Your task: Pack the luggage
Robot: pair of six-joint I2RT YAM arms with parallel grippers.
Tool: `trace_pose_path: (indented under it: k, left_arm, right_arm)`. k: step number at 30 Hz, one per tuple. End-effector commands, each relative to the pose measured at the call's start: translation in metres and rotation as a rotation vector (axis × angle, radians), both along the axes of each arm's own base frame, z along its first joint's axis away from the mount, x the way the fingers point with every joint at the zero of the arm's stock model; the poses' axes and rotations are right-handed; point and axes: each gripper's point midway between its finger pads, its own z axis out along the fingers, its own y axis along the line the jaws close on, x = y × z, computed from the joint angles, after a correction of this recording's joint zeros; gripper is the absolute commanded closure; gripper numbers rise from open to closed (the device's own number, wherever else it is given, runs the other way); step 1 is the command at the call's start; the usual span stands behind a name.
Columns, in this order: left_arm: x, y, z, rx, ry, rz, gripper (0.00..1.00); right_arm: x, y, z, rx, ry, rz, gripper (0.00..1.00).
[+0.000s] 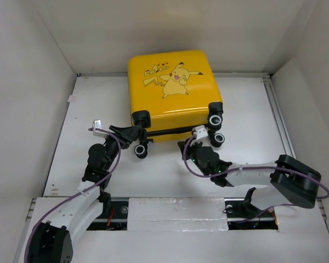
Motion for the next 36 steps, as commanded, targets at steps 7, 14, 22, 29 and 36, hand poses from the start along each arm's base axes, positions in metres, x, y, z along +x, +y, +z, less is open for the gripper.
trace_pose_path:
  k: [7,14,22,29,36]
  left_arm:
    - [-0.026,-0.003,0.114,-0.144,-0.344,-0.056,1.0]
    - [-0.024,-0.007,0.114,-0.139,-0.345,-0.076,1.0]
    - [-0.023,-0.011,0.114,-0.132,-0.339,-0.095,1.0]
    - [-0.019,-0.012,0.105,-0.126,-0.317,-0.095,1.0]
    - [-0.017,-0.01,0.103,-0.116,-0.314,-0.081,1.0]
  right_arm:
    - [0.048,-0.133,0.011,0.123,0.046,-0.313,0.64]
    - [0.064,-0.149,0.019,0.08,0.009,-0.276,0.45]
    - [0.089,-0.133,0.023,0.068,-0.004,-0.169,0.51]
    - [0.093,-0.123,0.039,0.075,-0.108,-0.106,0.49]
    - [0.104,-0.135,0.05,0.016,-0.136,-0.198,0.46]
